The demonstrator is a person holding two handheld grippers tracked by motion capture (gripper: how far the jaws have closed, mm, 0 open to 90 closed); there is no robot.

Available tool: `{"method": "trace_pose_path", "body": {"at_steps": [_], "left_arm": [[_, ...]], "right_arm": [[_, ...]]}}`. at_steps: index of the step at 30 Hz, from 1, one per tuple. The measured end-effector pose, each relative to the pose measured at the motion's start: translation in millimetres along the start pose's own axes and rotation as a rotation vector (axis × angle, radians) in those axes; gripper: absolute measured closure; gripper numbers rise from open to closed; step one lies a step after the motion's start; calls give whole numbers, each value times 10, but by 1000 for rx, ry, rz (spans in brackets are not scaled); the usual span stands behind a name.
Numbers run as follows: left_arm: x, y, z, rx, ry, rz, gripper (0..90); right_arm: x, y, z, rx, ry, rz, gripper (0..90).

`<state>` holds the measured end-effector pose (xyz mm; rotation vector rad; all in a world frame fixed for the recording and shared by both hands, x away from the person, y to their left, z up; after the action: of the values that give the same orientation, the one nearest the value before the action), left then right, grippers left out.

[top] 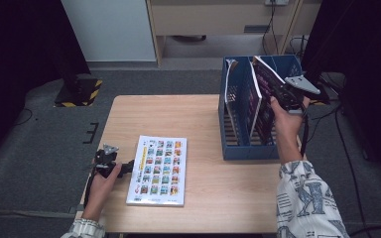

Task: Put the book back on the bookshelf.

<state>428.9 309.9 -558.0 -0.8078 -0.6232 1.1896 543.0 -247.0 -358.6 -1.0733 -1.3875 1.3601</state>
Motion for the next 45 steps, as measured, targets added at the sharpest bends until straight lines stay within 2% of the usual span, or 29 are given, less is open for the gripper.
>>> {"method": "trace_pose_path", "body": {"at_steps": [4, 34, 45], "left_arm": [[1, 0, -1, 0, 0, 0, 24], [2, -2, -3, 1, 2, -1, 22], [5, -4, -7, 2, 3, -2, 20]], "right_arm": [[-9, 30, 4, 1, 3, -11, 839], [-94, 124, 71, -19, 65, -7, 838], [-63, 190, 44, -10, 62, -10, 838]]}}
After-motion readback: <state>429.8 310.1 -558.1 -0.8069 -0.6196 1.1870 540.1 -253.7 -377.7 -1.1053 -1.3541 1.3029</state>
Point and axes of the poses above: each handheld gripper's, and its own axes: z roughly backward along the jaws, y roughly out of its underside, x roughly to its left, the point moved 3 cm from there along -z, roughly forward along the jaws, and after that the axes turned 10 degrees about -x, right-handed, at the moved point
